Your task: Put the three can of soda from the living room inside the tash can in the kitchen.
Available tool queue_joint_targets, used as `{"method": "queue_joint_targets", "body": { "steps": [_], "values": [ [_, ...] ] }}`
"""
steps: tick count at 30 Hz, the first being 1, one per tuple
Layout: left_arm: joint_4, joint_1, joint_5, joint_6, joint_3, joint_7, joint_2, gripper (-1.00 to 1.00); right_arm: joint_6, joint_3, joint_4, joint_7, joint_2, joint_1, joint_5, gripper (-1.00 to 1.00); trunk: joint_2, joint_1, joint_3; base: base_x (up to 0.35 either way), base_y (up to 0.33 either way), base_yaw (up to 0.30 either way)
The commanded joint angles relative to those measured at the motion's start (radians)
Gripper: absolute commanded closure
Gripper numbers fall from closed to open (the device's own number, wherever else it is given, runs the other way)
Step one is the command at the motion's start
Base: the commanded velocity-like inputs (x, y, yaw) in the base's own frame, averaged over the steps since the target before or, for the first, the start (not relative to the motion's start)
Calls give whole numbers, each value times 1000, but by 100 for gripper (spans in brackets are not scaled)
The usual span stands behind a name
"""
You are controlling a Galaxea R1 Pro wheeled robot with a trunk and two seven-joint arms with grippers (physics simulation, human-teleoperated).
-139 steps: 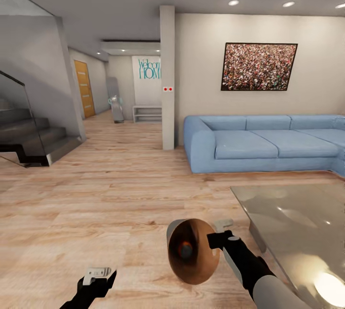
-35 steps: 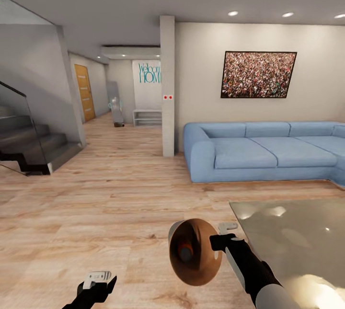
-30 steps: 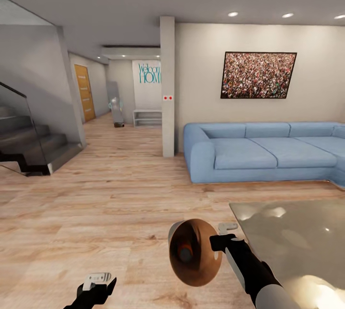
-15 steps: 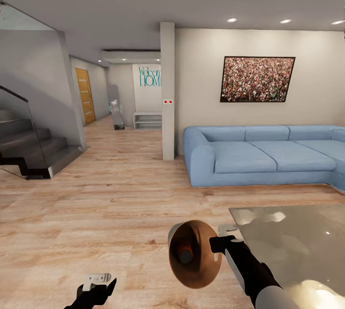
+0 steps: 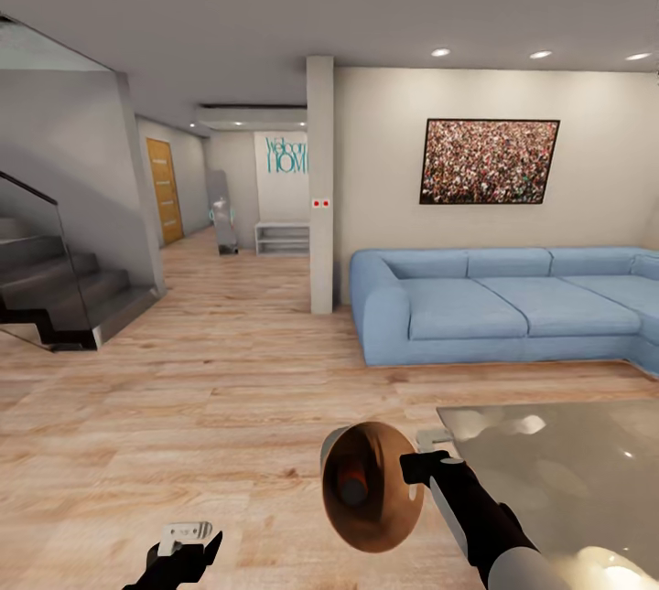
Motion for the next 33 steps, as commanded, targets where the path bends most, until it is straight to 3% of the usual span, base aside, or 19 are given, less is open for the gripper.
{"method": "queue_joint_targets", "body": {
  "steps": [1,17,33],
  "values": [
    [0,0,0,0,0,0,0,-100,0,-1,-1,0,0,0,-3,100,7,-4,5,0,0,0],
    [0,0,0,-2,-1,0,0,-100,0,0,0,0,1,0,-3,100,119,-65,70,0,0,0],
    [0,0,1,-2,-1,-44,0,-100,0,0,0,0,0,0,-3,100,231,-127,122,0,0,0]
  ]
}}
